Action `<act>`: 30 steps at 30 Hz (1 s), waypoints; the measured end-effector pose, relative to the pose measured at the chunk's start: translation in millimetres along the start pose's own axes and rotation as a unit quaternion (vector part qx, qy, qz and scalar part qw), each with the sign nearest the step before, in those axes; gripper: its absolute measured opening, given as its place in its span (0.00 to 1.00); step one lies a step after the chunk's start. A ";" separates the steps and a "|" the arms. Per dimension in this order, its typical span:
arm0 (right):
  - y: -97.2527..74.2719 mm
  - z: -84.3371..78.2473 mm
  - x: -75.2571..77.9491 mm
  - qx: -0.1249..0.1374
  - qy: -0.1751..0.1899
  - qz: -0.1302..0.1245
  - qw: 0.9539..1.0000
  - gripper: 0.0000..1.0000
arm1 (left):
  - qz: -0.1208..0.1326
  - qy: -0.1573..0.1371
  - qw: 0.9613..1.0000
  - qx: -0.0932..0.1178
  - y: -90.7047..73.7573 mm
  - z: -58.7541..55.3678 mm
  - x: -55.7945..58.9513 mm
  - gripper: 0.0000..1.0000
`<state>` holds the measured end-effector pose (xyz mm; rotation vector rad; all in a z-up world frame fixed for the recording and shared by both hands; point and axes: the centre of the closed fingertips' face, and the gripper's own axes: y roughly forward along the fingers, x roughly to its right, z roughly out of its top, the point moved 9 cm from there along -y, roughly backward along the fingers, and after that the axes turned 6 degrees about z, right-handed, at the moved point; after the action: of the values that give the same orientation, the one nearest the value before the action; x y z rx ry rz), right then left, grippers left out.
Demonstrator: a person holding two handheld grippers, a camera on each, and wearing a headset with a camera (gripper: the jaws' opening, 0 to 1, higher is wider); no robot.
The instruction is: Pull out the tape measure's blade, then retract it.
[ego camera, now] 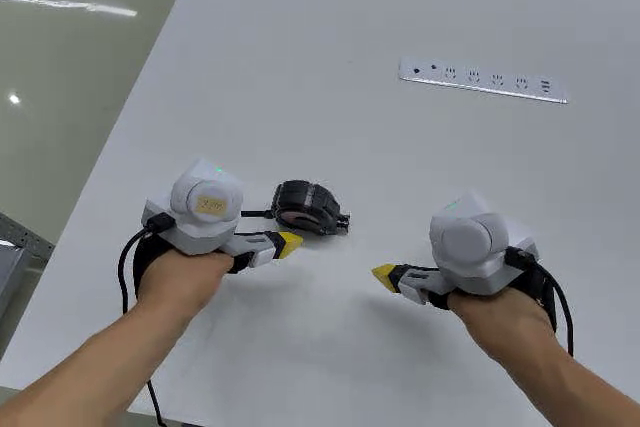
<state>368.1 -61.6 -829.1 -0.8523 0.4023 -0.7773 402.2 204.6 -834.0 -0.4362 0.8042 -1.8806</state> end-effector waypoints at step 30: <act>34.2 8.8 3.2 -0.004 -0.104 0.069 0.992 0.64 | -0.106 0.150 0.983 0.022 17.0 12.3 4.9 0.75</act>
<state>390.8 -45.3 -851.0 -0.8947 0.2759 -0.5529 418.9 191.3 -837.4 -0.2186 0.9412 -2.1916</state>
